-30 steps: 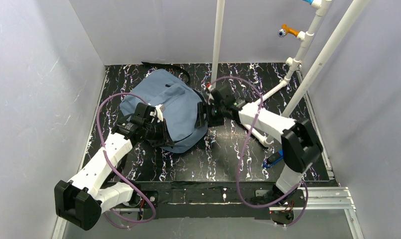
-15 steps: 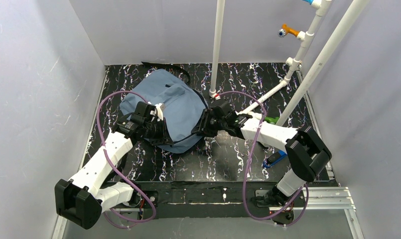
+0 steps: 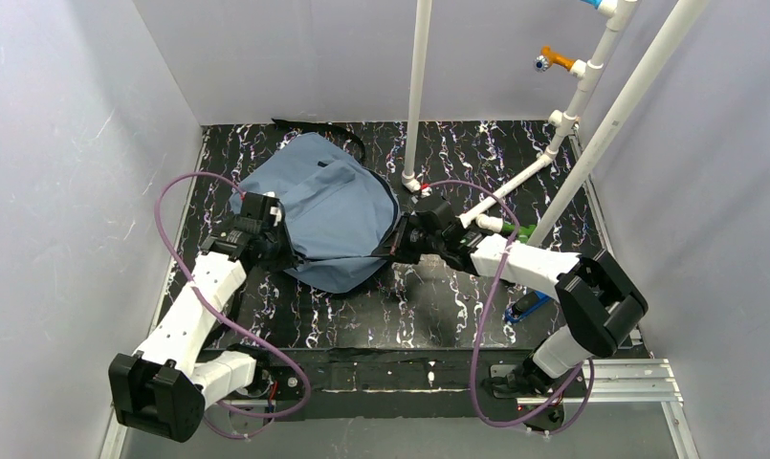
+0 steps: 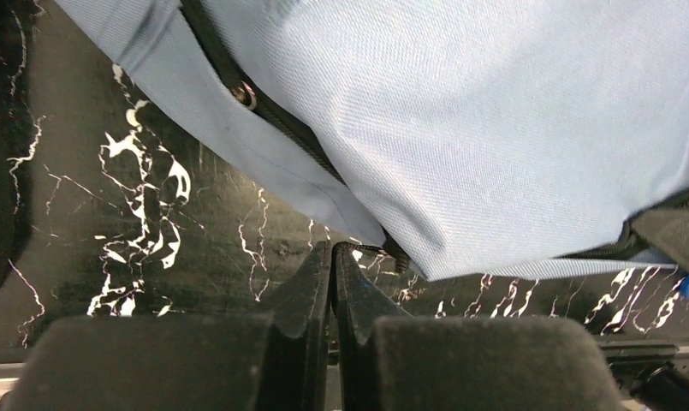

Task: Pack the student bag
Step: Zip the student bag at the center of the board.

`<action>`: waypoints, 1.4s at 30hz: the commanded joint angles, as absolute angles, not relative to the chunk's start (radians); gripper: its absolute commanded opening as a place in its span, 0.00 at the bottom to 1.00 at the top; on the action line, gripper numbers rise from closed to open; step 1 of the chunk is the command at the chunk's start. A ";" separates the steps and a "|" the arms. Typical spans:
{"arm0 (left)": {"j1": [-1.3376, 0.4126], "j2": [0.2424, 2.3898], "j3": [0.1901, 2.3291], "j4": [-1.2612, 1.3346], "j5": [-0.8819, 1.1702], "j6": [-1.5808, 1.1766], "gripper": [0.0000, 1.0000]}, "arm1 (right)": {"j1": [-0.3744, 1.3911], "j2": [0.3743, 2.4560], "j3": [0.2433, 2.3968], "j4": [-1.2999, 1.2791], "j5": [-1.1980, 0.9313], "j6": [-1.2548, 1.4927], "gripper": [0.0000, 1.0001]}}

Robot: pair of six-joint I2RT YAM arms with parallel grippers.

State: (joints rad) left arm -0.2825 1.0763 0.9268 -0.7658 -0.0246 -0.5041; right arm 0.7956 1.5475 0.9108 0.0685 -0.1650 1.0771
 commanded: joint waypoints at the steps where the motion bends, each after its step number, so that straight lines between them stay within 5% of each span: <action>1: -0.159 1.090 0.941 -0.750 -0.262 -0.464 0.00 | 0.730 1.473 0.869 0.042 -0.172 1.017 0.01; 10: -0.036 1.132 1.015 -0.788 -0.290 -0.419 0.00 | 0.624 1.437 0.817 0.022 -0.221 0.966 0.01; 15: -0.031 0.945 0.908 -0.807 -0.060 -0.478 0.00 | 0.595 1.413 0.817 0.013 -0.225 0.910 0.01; 21: -0.031 0.939 0.850 -0.807 -0.145 -0.470 0.00 | 0.569 1.436 0.823 0.025 -0.265 0.832 0.01; 26: -0.030 0.924 0.851 -0.680 0.153 -0.484 0.00 | 0.555 1.438 0.834 0.021 -0.292 0.743 0.01; 27: -0.031 0.919 0.840 -0.645 0.253 -0.498 0.00 | 0.559 1.455 0.846 0.017 -0.327 0.718 0.04; 30: -0.032 0.889 0.791 -0.584 0.447 -0.559 0.00 | 0.593 1.465 0.863 0.012 -0.368 0.748 0.45; 33: -0.033 0.864 0.775 -0.574 0.558 -0.486 0.00 | 0.647 1.439 0.857 0.024 -0.336 0.808 0.73; 34: -0.034 0.865 0.776 -0.575 0.600 -0.448 0.02 | 0.660 1.435 0.871 0.006 -0.323 0.815 0.78; 36: -0.042 0.867 0.772 -0.571 0.650 -0.395 0.36 | 0.676 1.425 0.883 -0.039 -0.305 0.826 0.84; 38: -0.096 0.860 0.761 -0.555 0.603 -0.373 0.58 | 0.686 1.412 0.878 -0.041 -0.306 0.853 0.87; 42: -0.357 0.883 0.746 -0.492 0.358 -0.269 0.70 | 0.728 1.407 0.856 -0.011 -0.299 0.961 0.87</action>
State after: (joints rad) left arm -0.1516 0.8799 0.7685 -0.5514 0.4938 -0.4038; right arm 0.6952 1.4494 0.8398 -0.0326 -0.3195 0.8528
